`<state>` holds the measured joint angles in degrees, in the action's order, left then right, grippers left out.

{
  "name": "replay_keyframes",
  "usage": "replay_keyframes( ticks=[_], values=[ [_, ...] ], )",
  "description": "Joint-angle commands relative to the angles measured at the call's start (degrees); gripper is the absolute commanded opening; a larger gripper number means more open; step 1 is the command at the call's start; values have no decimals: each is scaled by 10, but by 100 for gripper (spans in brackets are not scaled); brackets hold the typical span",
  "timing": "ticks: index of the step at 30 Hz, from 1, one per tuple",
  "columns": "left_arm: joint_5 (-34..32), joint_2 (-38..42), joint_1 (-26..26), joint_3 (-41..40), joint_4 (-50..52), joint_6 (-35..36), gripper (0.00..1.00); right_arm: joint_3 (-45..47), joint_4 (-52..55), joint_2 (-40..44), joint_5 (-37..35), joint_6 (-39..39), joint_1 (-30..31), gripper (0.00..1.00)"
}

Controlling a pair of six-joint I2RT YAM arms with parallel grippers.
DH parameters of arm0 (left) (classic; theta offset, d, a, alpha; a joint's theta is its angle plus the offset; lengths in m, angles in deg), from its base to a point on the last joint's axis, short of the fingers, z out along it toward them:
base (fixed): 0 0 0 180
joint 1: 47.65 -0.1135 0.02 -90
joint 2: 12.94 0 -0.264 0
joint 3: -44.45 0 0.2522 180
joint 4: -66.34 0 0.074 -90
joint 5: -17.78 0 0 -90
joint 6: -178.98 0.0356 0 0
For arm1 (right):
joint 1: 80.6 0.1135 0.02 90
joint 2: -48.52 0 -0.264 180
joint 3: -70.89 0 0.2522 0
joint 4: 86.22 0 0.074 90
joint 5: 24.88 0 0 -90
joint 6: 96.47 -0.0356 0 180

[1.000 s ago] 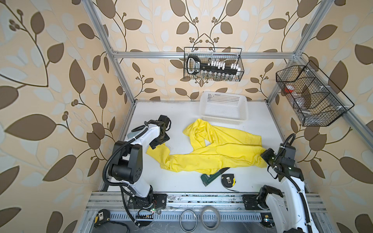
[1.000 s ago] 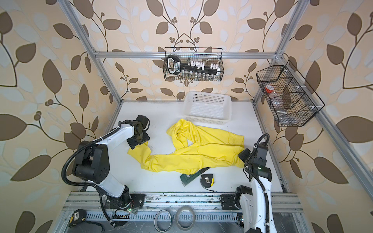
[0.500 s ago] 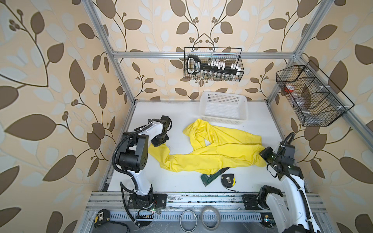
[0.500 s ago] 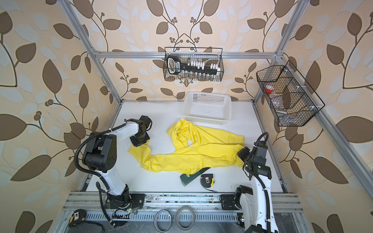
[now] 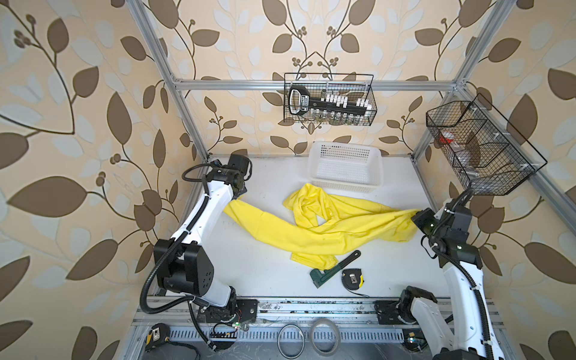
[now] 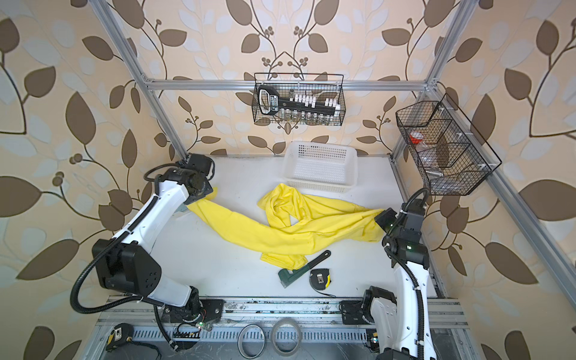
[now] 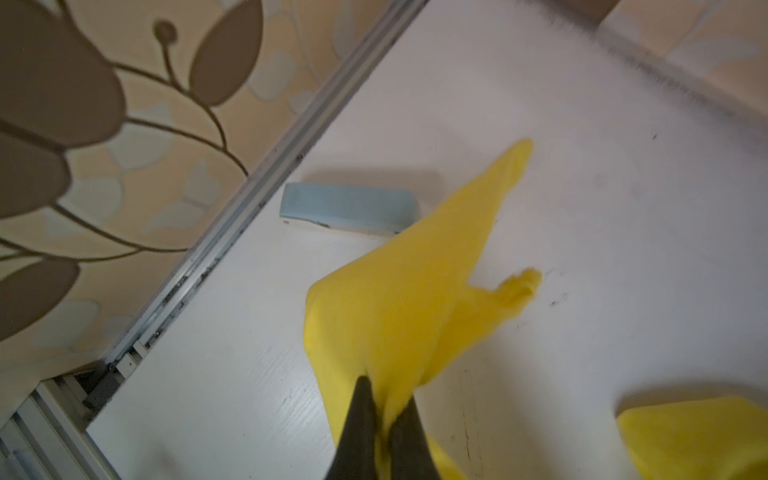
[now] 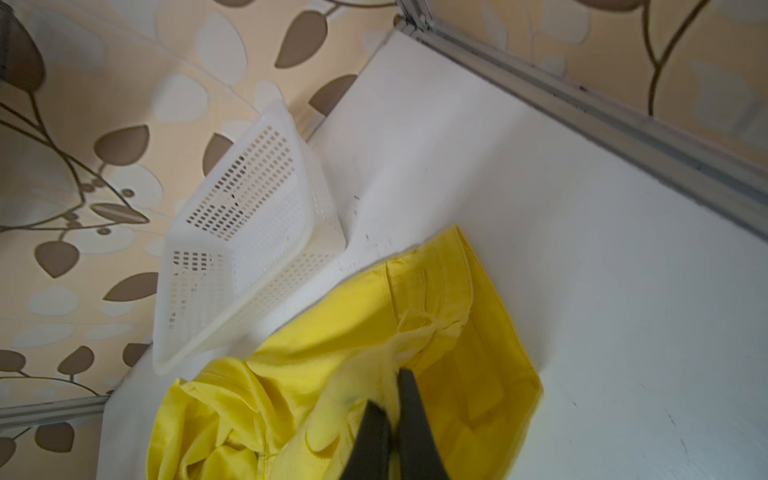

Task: Fold and stack the trousers
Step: Flatten out the trousers at the center of the table.

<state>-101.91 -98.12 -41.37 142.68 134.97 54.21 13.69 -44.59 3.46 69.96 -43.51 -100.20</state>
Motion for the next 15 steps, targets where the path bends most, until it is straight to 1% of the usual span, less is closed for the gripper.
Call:
replay_keyframes(
  ticks=[1,5,8,11,13,15],
  values=[
    [-74,47,-16,59,30,52,0,-58,-28,-13,-26,-5,-13,0],
    [-95,63,-37,111,29,76,0,-129,-47,-29,9,-8,-11,0],
    [-84,69,-59,129,31,81,0,-190,-56,-46,39,-9,1,0],
    [-49,78,-73,115,29,73,0,-256,-79,-73,34,5,57,0],
    [-34,88,-79,88,25,65,0,-313,-85,-103,9,32,118,0],
    [-16,100,-90,60,14,61,0,-366,-84,-139,-16,56,167,0]
  ],
)
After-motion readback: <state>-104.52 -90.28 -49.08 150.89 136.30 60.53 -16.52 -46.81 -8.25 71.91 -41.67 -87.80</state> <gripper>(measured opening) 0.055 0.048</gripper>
